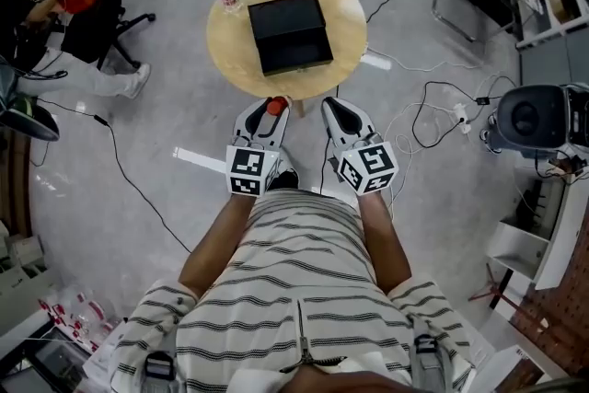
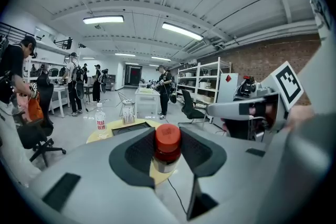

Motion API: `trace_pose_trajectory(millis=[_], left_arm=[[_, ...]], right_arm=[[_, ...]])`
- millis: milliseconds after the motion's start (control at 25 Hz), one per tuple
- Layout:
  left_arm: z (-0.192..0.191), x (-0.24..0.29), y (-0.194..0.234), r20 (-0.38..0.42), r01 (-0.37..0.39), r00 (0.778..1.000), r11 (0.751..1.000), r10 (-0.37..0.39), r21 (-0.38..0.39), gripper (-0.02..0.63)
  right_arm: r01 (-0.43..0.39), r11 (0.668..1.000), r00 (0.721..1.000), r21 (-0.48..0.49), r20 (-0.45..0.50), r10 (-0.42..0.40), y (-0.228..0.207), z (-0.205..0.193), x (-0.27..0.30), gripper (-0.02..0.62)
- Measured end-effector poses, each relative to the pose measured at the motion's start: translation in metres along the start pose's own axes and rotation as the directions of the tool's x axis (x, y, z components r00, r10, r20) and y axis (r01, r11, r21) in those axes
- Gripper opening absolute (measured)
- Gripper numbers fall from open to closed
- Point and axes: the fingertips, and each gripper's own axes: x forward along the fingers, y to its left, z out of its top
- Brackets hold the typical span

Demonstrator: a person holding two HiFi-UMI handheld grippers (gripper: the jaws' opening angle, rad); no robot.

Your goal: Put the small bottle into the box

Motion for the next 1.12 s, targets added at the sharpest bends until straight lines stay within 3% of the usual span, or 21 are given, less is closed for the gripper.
trace_pose_trajectory(millis=[720,1120], left_arm=[[0.012,0.065,0.045,-0.04,0.043,0.998,0.998,-0.041,0.04,0.153],[0.014,0.104,0.047,-0.053,-0.031,0.998,0.999,0.032,0.017,0.153]], right_arm=[[0.047,0.999,0.999,0.023,-0.029,-0.046,-0.041,0.014,0.06,0.029],[-0.029,1.0,0.999,0.001,-0.038,0.029,-0.08,0.03,0.091,0.029]])
